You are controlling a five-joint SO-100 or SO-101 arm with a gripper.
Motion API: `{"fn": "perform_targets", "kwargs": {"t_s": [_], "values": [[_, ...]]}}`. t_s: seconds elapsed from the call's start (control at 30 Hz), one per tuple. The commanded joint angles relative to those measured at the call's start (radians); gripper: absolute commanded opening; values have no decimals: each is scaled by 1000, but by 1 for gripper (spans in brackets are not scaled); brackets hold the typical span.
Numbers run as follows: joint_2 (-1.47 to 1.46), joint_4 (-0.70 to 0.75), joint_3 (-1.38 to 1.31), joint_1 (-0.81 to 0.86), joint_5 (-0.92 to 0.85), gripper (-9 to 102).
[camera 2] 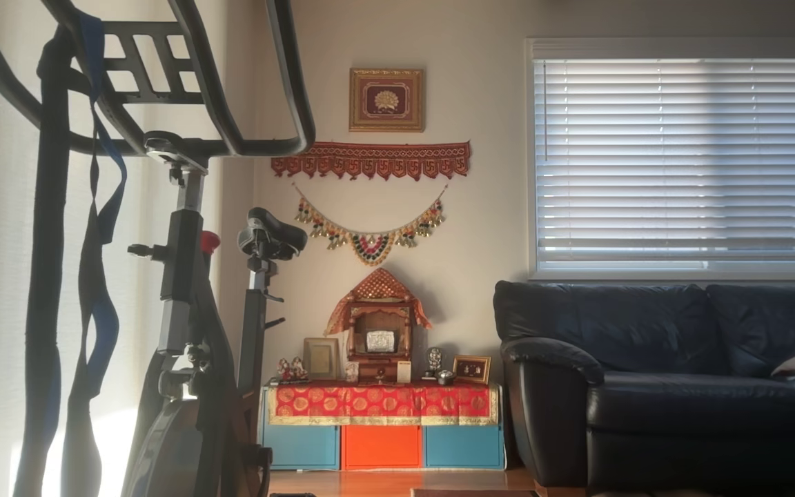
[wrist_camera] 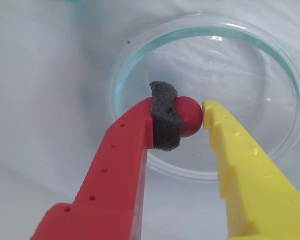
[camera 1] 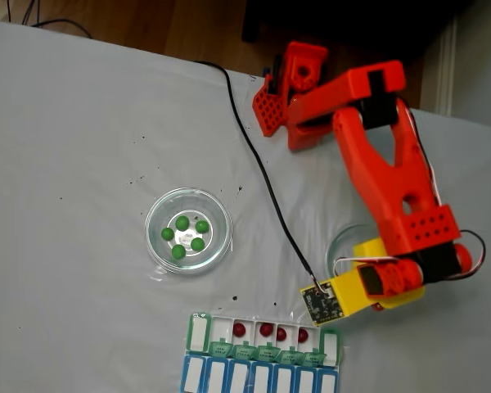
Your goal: Sort medicines into box.
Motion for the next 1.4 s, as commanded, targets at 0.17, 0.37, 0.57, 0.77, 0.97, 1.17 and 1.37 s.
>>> {"fn": "perform_targets", "kwargs": {"t_s": [0.17,0.37,0.57,0.77,0.97,1.17,1.37], "values": [[209,17,-167,207,15,1],[235,-64,-74,353,-14,1],[311,-296,210,448,-48,1],[310,-462,334,517,-71,1],[216,-511,278,572,-67,1],[101,-546,215,601,-75,1],[44,-598,192,606,-78,1]]}}
